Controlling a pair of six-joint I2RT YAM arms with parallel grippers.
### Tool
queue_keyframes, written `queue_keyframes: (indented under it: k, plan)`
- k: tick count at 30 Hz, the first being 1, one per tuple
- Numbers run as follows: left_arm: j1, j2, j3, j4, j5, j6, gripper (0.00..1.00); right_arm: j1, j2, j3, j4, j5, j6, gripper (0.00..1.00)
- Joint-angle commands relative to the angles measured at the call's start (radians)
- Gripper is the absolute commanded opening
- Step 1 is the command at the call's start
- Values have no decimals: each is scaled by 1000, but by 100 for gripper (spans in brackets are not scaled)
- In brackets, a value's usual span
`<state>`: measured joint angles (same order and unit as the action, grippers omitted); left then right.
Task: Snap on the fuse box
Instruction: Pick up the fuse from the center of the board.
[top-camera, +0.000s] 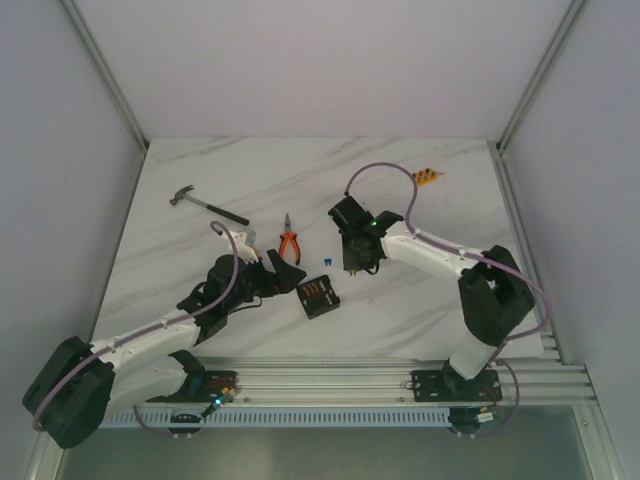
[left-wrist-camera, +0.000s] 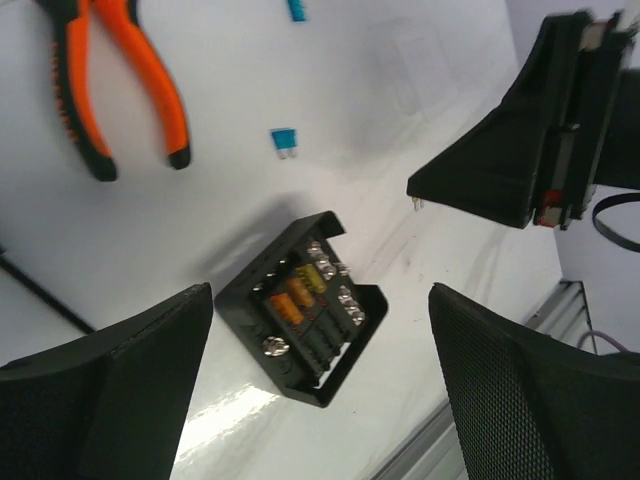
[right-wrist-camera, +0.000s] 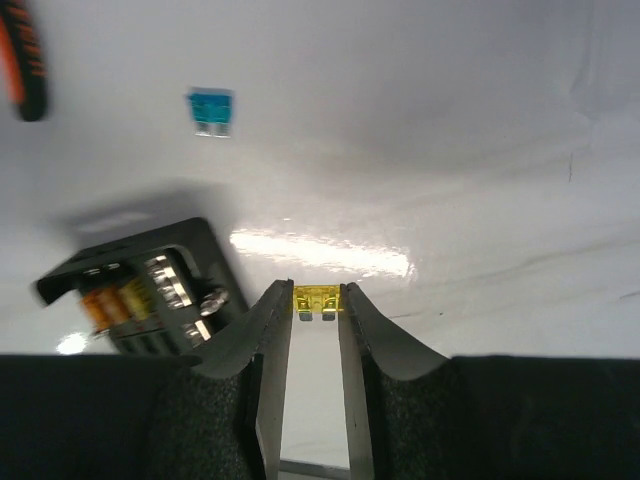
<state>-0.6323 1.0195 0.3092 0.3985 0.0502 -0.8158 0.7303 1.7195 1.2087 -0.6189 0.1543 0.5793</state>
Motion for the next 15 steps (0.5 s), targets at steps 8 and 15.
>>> queue_keyframes:
  k: [8,15]
  plan:
    - [-134,133,73,303,-77,20,77,64,-221,7,59,34,91,27]
    - [-205,220,132,378,-93,56,61,91,-284,-9,90,23,117,27]
